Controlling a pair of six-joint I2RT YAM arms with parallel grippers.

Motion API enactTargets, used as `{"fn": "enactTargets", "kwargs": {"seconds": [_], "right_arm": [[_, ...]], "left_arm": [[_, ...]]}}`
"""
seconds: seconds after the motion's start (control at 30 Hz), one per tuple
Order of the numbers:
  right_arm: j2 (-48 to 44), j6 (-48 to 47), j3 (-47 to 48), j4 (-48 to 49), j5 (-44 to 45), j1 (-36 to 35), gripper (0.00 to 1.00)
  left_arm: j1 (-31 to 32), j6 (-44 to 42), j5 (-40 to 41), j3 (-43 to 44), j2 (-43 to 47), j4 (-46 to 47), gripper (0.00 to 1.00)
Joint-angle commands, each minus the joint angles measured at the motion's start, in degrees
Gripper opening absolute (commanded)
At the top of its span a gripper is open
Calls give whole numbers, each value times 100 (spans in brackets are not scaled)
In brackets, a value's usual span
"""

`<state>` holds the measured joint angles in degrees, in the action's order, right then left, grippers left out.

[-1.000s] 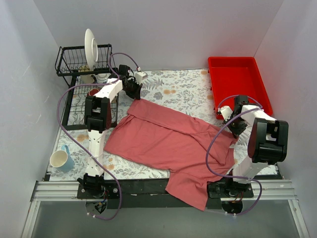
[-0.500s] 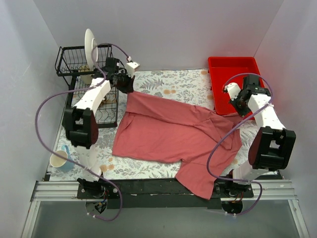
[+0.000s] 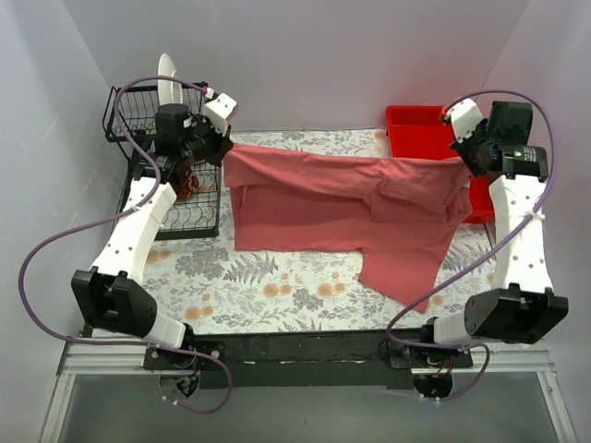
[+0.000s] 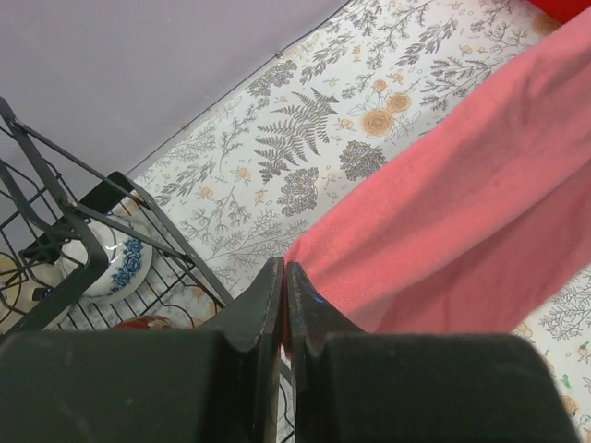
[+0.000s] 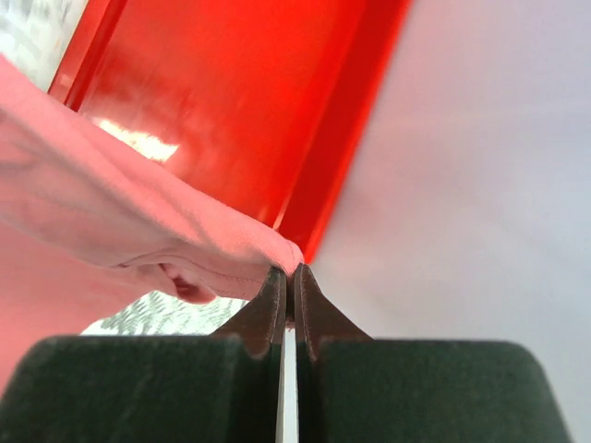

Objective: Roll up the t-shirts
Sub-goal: Fold the T-shirt at the center of the board.

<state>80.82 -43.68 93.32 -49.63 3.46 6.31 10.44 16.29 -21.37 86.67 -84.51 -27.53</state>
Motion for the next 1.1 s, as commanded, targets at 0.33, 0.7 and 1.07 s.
{"fn": "enactTargets", "kwargs": {"seconds": [0.33,0.7,1.07], "right_arm": [[-1278,44,1408,401,-302,20,1],[-1481,254,1512,1131,-512,20,1],[-1033,325,2278,1096,-671,20,1]], "left_arm": [[-42,225,597,-598,2043,1204,0],[-182,786,960,-1768,2877,2338,0],[-235,507,1530,-1778,2738,2929,0]]}}
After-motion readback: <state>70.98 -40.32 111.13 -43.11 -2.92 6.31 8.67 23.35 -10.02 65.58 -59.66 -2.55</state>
